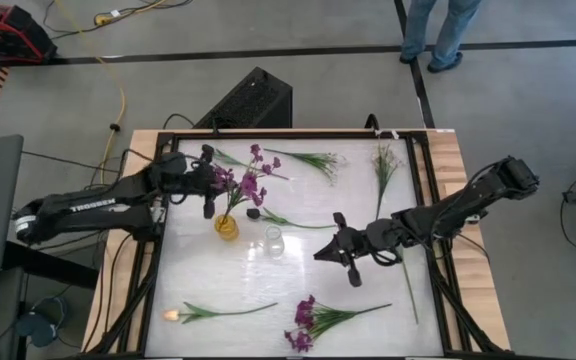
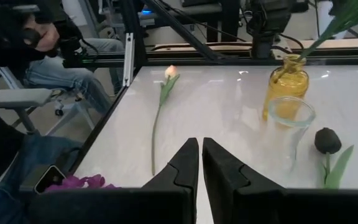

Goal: Sort flowers into vase by color
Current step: Put the top purple flower into the yellow vase

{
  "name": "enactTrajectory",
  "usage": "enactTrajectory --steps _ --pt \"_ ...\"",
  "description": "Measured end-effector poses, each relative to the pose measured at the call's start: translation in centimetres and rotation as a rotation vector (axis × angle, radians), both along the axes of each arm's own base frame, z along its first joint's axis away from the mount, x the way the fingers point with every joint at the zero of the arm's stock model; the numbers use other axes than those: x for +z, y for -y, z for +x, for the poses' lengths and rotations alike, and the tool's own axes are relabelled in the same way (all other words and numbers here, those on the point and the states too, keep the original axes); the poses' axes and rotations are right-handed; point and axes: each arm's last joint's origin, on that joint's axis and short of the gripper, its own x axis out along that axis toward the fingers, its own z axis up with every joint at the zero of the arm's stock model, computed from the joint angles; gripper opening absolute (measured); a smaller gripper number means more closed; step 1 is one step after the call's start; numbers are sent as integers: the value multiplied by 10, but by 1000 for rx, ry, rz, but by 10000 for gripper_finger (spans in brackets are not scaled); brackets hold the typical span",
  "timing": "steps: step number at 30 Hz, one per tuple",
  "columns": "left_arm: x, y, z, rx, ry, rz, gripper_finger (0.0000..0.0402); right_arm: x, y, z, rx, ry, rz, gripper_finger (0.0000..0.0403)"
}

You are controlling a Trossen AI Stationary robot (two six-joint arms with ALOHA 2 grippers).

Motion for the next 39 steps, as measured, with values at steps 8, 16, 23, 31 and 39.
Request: enactTrajectory --steps 8,16,23,31,39 --pt "-11 -7 21 -171 19 -35 0 0 0 0 0 -2 -1 51" --pt "-9 -2 22 -401 71 38 0 0 0 0 0 -2 0 51" --pt "3 -3 9 -360 110 75 0 0 0 0 -1 -3 2 51" --pt "15 -4 -27 86 64 91 0 -4 1 5 -9 2 -4 51" --pt "22 2 -48 297 84 109 0 -1 5 63 -28 18 -165 30"
